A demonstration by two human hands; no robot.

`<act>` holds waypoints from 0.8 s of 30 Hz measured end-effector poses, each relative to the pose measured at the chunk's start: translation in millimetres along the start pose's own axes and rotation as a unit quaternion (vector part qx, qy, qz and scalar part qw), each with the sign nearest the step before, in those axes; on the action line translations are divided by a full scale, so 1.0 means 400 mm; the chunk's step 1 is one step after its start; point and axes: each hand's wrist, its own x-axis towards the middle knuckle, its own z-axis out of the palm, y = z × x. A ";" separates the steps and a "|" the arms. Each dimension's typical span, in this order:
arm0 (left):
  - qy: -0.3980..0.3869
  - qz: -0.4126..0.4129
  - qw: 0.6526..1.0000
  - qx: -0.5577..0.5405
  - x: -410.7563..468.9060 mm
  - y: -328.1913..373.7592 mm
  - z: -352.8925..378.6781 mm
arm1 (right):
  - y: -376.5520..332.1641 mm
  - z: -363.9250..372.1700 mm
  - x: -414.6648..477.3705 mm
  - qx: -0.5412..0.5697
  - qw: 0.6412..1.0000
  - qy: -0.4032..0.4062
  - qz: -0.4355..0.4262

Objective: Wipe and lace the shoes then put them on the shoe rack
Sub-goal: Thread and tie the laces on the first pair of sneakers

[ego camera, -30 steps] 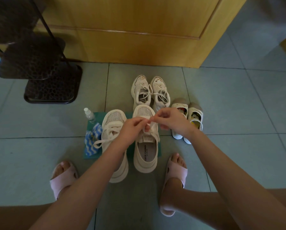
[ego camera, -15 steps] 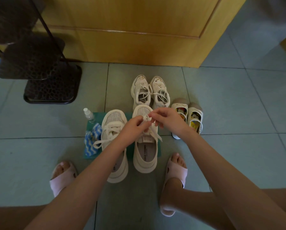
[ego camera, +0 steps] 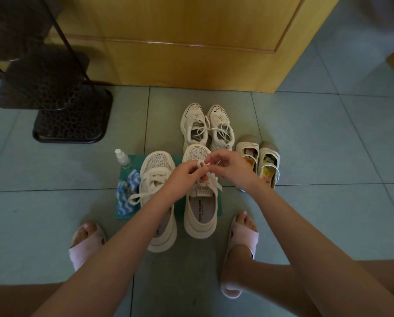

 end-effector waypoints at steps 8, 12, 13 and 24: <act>-0.025 -0.047 0.998 -0.032 0.008 -0.006 -0.008 | -0.007 -0.009 0.016 -0.102 0.992 -0.071 -0.012; -0.004 -0.060 0.994 -0.092 0.005 -0.012 -0.019 | -0.001 -0.017 0.018 -0.049 0.996 -0.076 0.008; 0.002 -0.067 0.990 -0.121 0.003 -0.015 -0.021 | 0.004 -0.017 0.016 -0.034 0.997 -0.069 0.017; 0.041 -0.117 0.976 -0.180 0.012 -0.022 -0.017 | -0.006 0.019 -0.019 -0.014 1.000 -0.002 0.002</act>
